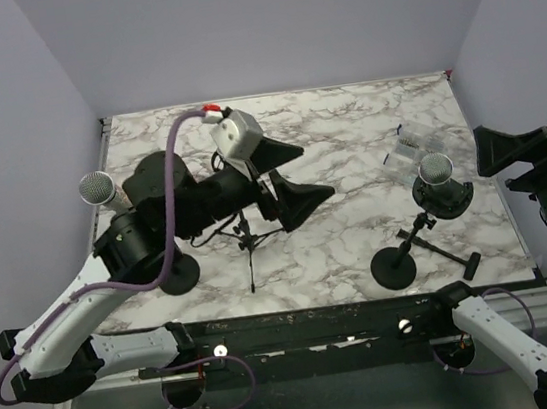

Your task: Remove the microphone from the stand

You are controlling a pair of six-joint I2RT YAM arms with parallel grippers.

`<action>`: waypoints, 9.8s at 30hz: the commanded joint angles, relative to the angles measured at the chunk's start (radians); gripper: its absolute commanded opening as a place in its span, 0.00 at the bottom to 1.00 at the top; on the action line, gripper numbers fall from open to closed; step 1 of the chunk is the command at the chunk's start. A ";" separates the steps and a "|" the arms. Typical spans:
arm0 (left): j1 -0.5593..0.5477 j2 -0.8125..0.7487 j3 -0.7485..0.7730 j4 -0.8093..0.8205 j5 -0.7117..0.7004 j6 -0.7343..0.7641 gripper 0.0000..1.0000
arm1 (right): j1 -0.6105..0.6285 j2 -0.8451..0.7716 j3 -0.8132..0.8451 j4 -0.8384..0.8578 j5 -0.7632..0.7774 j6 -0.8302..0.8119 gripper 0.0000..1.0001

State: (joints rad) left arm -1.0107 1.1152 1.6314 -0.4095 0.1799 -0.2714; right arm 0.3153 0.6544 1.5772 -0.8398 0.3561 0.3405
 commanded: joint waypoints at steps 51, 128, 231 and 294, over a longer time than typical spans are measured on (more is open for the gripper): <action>-0.428 0.852 -0.384 1.195 -0.829 0.405 0.13 | 0.005 -0.162 -0.068 -0.038 -0.046 -0.028 1.00; -0.335 0.483 -0.969 1.289 -0.835 0.182 0.04 | 0.009 -0.027 -0.697 0.822 -1.074 -0.463 1.00; -0.330 -0.308 -0.340 -0.023 -0.310 0.212 0.99 | -0.173 1.909 0.799 0.194 -0.221 -0.273 0.02; -0.271 -0.123 -0.342 0.003 -0.314 -0.014 0.99 | -0.171 0.380 -0.498 0.176 -0.290 0.231 1.00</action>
State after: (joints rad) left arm -1.3094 0.9474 1.2255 -0.3912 -0.1886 -0.2447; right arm 0.1448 1.1564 1.1515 -0.5674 -0.0063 0.5091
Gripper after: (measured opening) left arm 0.984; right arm 0.998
